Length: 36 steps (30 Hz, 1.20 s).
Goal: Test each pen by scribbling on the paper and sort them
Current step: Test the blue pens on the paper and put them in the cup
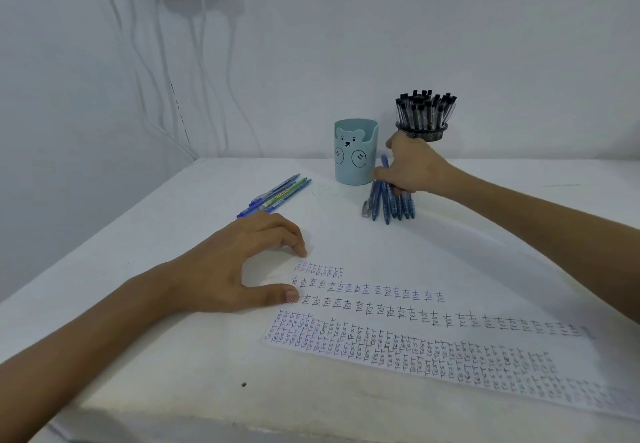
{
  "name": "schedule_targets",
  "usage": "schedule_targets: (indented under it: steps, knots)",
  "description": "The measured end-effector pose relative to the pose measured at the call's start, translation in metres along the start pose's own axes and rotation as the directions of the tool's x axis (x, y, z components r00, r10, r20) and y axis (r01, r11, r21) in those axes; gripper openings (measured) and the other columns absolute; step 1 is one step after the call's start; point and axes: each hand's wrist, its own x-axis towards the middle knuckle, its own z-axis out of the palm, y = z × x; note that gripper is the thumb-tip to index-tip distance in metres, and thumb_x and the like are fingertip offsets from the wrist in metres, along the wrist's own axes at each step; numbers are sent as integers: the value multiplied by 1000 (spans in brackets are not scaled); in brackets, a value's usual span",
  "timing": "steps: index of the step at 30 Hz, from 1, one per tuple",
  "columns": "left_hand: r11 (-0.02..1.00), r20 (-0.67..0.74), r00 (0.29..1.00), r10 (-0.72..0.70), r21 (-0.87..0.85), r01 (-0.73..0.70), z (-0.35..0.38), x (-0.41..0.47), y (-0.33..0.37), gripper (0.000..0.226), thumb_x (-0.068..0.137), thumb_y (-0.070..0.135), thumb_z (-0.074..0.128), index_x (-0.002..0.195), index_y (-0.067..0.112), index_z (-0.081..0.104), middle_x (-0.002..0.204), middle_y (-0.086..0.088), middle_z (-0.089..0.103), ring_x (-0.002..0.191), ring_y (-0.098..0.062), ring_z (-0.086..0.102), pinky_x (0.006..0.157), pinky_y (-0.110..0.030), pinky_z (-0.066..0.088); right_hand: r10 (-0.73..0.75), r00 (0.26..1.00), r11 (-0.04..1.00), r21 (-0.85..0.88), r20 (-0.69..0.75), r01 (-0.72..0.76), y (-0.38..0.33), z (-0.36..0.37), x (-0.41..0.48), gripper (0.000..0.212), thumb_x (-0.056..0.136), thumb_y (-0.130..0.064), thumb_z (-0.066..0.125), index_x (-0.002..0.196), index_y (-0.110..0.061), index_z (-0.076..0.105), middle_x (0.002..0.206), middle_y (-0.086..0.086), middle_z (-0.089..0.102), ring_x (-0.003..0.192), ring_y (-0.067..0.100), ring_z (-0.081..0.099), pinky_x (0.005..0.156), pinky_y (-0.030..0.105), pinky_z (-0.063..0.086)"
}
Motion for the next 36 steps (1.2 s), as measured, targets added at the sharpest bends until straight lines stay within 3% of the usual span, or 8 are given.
schedule_targets:
  steps: [7, 12, 15, 21, 24, 31, 34, 36]
  knots:
    - [1000, 1, 1000, -10, 0, 10, -1, 0, 1, 43, 91, 53, 73, 124, 27, 63, 130, 14, 58, 126, -16, 56, 106, -34, 44, -31, 999, 971, -236, -28, 24, 6, 14, 11, 57, 94, -40, 62, 131, 0, 44, 110, 16, 64, 93, 33, 65, 79, 42, 57]
    - [1000, 6, 1000, -18, -7, 18, -1, 0, 1, 43, 91, 54, 73, 124, 28, 63, 130, 14, 58, 127, -17, 55, 106, -34, 44, -181, 972, 893, -440, -148, 99, -9, 16, -3, 34, 102, -34, 49, 118, -6, 59, 109, 16, 61, 96, 33, 61, 72, 36, 48]
    - [1000, 2, 1000, -14, -5, 14, 0, 0, 1, 43, 91, 54, 73, 124, 28, 63, 130, 14, 57, 127, -17, 55, 106, -34, 45, -431, 894, 836, -425, -119, 347, -32, 22, -14, 26, 102, -32, 50, 105, -10, 65, 95, 10, 67, 81, 26, 62, 71, 36, 54]
    - [1000, -2, 1000, -10, -5, 10, -1, 0, 1, 43, 91, 50, 76, 125, 26, 63, 130, 14, 58, 127, -15, 56, 107, -32, 44, -710, 676, 554, -435, 199, 710, -63, 53, -5, 32, 101, -22, 51, 132, -21, 59, 129, 1, 53, 118, 19, 51, 81, 41, 52]
    - [1000, 3, 1000, -19, 1, 19, -1, -1, 1, 43, 90, 49, 77, 125, 27, 63, 131, 15, 58, 129, -15, 55, 108, -29, 42, -742, 626, 474, -472, 241, 744, -63, 64, 6, 36, 102, -24, 48, 139, -23, 53, 136, 1, 47, 122, 18, 46, 76, 41, 54]
    - [1000, 11, 999, -30, 7, 30, -2, -1, -1, 44, 90, 52, 75, 126, 29, 63, 132, 18, 57, 129, -15, 54, 107, -33, 43, -809, 541, 429, -400, 229, 810, -54, 66, 14, 28, 103, -28, 52, 130, -22, 55, 133, -3, 52, 120, 16, 49, 79, 36, 54]
    - [999, 11, 999, -32, 6, 32, -1, -1, -1, 44, 91, 52, 75, 126, 28, 63, 132, 17, 57, 129, -16, 54, 107, -33, 44, -834, 473, 342, -409, 283, 846, -58, 62, 19, 27, 105, -35, 47, 121, -20, 63, 126, 2, 58, 114, 21, 53, 77, 42, 56]
    - [1000, 7, 1000, -27, 2, 27, -1, 0, 0, 45, 91, 53, 75, 125, 27, 63, 132, 17, 57, 129, -16, 55, 106, -34, 44, -843, 485, 378, -383, 234, 843, -57, 64, 21, 28, 107, -33, 42, 118, -16, 61, 117, 3, 63, 107, 24, 55, 82, 44, 53]
